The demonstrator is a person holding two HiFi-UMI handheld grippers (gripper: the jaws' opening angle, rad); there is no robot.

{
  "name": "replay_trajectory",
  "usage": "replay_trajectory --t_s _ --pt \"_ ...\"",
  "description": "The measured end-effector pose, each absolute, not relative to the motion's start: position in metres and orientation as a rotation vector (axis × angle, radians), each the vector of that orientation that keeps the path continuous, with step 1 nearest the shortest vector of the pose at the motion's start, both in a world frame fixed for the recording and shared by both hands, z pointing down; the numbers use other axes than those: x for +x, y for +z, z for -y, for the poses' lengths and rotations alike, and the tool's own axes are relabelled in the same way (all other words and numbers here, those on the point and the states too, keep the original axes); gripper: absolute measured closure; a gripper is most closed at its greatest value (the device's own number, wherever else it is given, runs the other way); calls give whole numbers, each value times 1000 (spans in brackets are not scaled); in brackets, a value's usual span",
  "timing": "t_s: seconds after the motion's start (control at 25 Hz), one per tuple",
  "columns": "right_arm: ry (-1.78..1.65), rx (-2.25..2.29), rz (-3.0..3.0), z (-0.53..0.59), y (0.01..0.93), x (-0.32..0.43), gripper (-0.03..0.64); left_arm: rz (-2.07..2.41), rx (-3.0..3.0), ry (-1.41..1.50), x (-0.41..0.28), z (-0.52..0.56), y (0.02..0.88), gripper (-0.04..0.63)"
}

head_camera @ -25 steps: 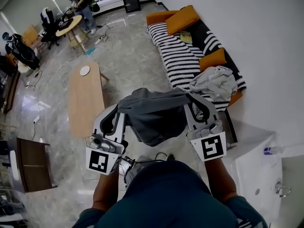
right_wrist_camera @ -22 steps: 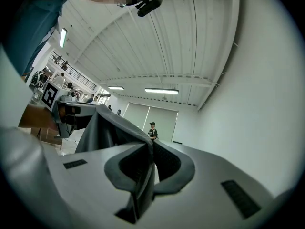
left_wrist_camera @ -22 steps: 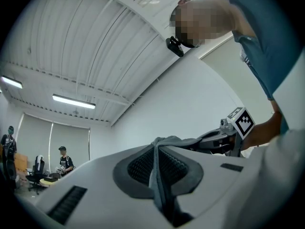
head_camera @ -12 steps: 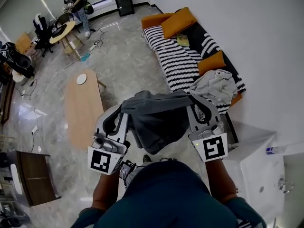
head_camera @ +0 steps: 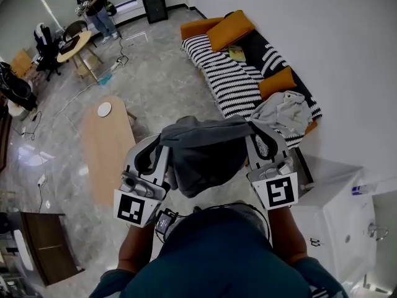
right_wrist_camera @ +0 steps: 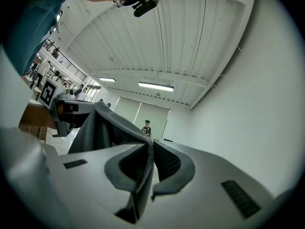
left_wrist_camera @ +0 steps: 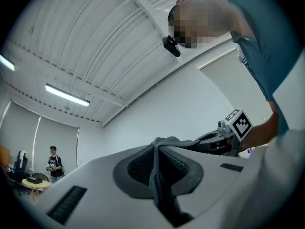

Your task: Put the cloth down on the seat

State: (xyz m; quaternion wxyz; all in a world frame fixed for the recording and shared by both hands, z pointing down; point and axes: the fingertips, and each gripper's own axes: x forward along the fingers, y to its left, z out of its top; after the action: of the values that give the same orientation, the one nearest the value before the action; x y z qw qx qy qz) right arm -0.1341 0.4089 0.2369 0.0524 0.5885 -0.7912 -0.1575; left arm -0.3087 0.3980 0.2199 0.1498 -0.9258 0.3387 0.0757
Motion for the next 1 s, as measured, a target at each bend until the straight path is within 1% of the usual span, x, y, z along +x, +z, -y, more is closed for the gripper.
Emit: replay_trajectory --t_s 0.32,0.72,0.92,1.0 --pt "-479 1750 2393 -389 240 -147 581 -991 -2671 236 -322 -377 225 572" --pt "-469 1678 2469 -348 246 -120 581 -1075 -2650 209 -295 -347 228 572" --pt "-454 1651 2505 -323 250 -72 581 -1104 -2633 187 -246 -328 230 572" --pt "-450 1641 2525 -315 250 -54 581 -1097 -2603 230 -226 -321 222 572"
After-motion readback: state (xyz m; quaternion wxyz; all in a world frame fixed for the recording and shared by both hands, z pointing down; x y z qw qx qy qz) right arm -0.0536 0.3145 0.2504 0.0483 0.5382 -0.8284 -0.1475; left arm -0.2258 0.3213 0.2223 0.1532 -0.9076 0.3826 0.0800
